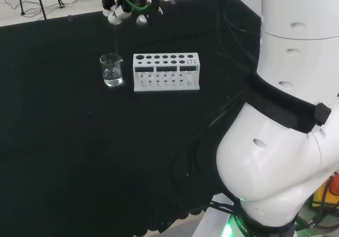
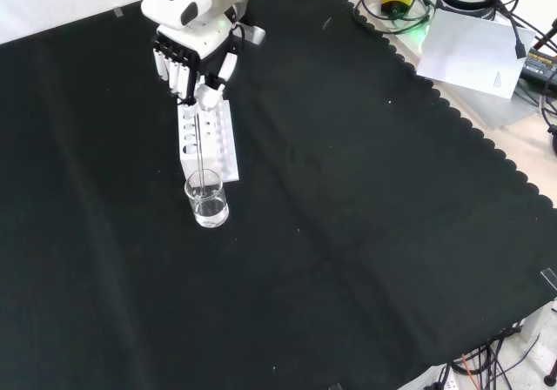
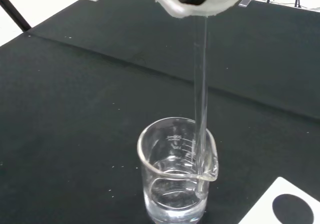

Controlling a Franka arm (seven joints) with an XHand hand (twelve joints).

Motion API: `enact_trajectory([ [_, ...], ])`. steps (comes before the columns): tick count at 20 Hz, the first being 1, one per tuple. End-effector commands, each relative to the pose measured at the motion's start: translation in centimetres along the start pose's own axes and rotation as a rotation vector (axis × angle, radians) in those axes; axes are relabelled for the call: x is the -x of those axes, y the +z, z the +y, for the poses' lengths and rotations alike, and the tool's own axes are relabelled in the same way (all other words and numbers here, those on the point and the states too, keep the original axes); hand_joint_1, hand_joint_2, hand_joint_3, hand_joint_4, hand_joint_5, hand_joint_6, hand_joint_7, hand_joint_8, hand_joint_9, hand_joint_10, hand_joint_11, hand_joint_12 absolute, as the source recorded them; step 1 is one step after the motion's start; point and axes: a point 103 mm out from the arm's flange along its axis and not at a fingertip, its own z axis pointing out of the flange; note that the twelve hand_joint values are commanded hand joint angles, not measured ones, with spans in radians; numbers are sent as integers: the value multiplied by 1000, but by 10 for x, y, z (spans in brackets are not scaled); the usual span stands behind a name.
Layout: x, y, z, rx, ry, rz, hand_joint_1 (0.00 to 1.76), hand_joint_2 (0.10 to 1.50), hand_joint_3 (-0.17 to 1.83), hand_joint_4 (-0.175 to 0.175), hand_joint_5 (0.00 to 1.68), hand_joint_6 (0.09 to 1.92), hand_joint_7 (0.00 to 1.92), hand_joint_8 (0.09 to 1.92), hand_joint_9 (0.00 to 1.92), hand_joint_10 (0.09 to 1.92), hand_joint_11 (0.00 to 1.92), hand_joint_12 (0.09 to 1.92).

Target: Stir in the beaker to the left of the white test tube rack with the glass rod.

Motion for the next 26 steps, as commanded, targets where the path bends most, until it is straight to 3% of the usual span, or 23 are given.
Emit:
enact_trajectory([
  [1, -32, -8, -1, 4, -31, -25, 1302, 1037, 13, -175, 1158, 406, 1179, 992, 1619, 870, 1432, 961],
  [6, -44, -6, 5, 14, -58, -26, 1302, 1038, 12, -175, 1158, 406, 1179, 992, 1618, 871, 1432, 961],
  [11, -36, -9, 24, 32, -75, -17, 1302, 1038, 11, -175, 1158, 406, 1179, 992, 1617, 872, 1431, 961],
  [16, -10, -7, 30, 32, -54, -16, 1302, 1039, 10, -175, 1158, 406, 1179, 992, 1617, 872, 1431, 961],
  [21, 13, -5, 19, 16, -12, -21, 1302, 1039, 9, -175, 1158, 406, 1179, 992, 1616, 873, 1429, 961],
  [26, 8, -5, 6, 5, 0, -29, 1302, 1040, 9, -175, 1158, 406, 1178, 993, 1616, 874, 1428, 960],
])
